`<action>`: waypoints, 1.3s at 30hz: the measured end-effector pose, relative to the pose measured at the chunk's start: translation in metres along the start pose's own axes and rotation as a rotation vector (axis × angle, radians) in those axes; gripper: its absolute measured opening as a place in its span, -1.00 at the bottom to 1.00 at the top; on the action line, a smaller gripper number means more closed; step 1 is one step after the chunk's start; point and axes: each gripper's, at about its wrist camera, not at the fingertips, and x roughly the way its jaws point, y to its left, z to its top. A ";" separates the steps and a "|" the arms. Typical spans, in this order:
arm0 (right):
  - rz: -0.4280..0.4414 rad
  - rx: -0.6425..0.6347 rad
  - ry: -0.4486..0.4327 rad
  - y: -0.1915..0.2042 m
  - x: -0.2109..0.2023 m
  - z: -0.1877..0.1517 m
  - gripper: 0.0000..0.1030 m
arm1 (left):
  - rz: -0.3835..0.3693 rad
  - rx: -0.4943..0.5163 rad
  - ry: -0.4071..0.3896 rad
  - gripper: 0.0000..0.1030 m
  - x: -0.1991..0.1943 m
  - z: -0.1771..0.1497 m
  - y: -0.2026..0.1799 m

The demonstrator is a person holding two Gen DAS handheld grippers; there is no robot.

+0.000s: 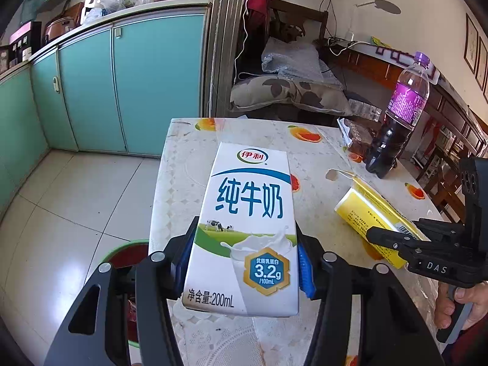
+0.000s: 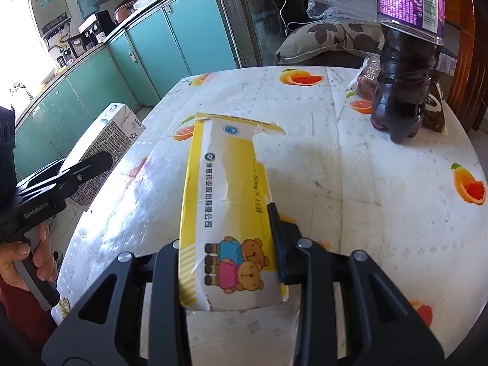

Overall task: Collect trash
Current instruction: 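Carry the milk carton and yellow box from the table over the red bin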

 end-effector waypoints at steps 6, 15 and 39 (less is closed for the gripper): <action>-0.009 -0.046 -0.013 0.021 -0.001 0.005 -0.38 | 0.006 -0.022 -0.030 -0.05 -0.015 -0.001 0.015; -0.027 -0.069 -0.040 0.051 -0.009 0.007 -0.38 | 0.026 -0.026 -0.059 -0.05 -0.030 -0.004 0.027; 0.044 -0.124 -0.089 0.132 -0.007 0.037 -0.38 | 0.139 -0.133 -0.086 -0.05 -0.070 -0.032 0.114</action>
